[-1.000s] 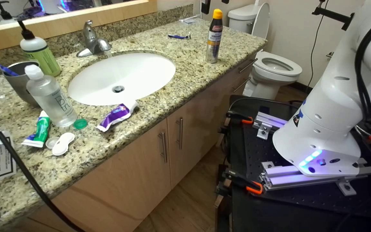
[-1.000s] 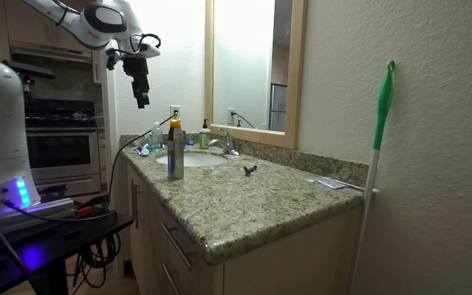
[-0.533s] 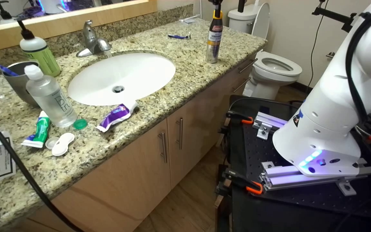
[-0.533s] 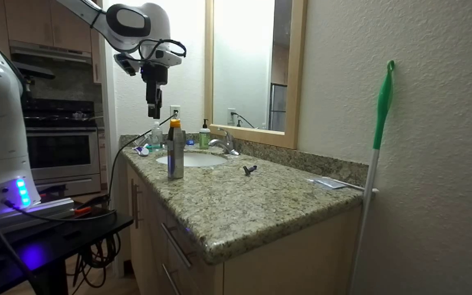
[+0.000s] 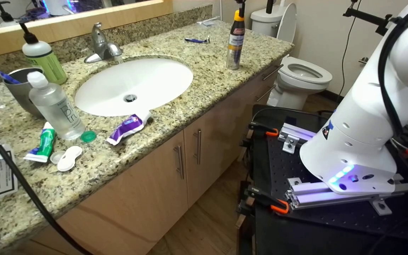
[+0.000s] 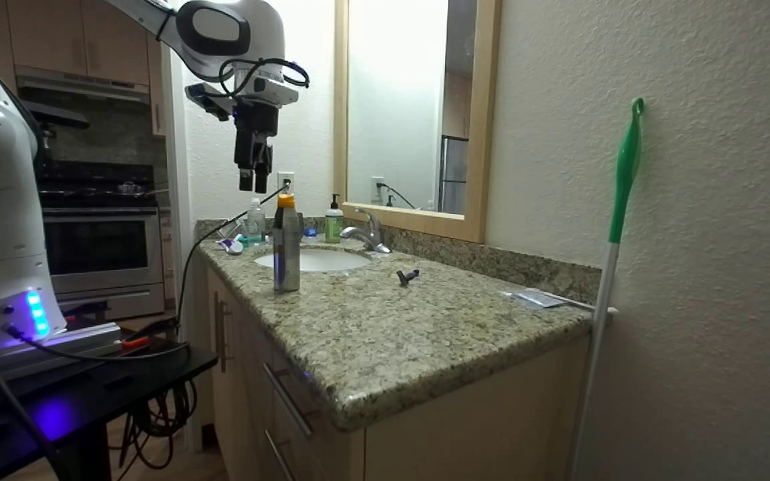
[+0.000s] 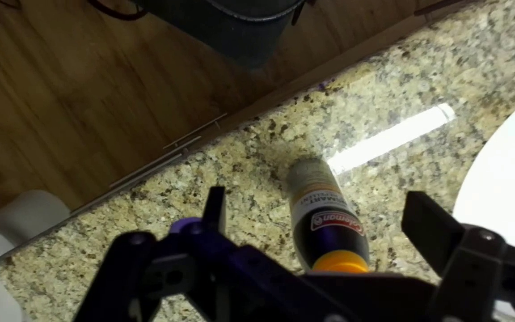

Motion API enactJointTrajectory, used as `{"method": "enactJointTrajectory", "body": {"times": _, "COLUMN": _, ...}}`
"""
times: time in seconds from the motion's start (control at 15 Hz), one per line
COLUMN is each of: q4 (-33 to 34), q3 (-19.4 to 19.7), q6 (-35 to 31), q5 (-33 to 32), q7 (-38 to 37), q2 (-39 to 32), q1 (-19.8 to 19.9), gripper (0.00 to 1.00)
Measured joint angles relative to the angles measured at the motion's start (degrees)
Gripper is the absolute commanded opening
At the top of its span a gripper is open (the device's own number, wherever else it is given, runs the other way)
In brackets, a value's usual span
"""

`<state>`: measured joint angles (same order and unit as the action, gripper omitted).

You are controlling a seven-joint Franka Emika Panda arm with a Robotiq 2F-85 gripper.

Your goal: Move the bottle with the yellow lid to the upper right corner of the counter

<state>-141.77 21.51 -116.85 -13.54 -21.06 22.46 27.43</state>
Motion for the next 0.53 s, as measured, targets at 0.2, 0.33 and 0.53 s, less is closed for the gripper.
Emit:
{"method": "enactJointTrajectory", "body": {"times": 0.2, "q4": -0.62, "q3": -1.94, "q6": -1.6, "q5": -6.5, "q7": -9.34, "q2": -4.21, "q1": 0.86, "gripper": 1.0}}
{"method": "enactJointTrajectory", "body": {"times": 0.33, "q4": -0.77, "q3": -2.84, "q6": -2.22, "q5": -8.22, "q7": -12.66, "q2": -6.82, "q1": 0.95, "gripper": 1.0}}
{"method": "enactJointTrajectory", "body": {"times": 0.53, "q4": -0.74, "q3": -3.05, "q6": -2.42, "q5": -8.38, "q7": -13.22, "q2": -7.66, "q1": 0.99, "gripper": 1.0}}
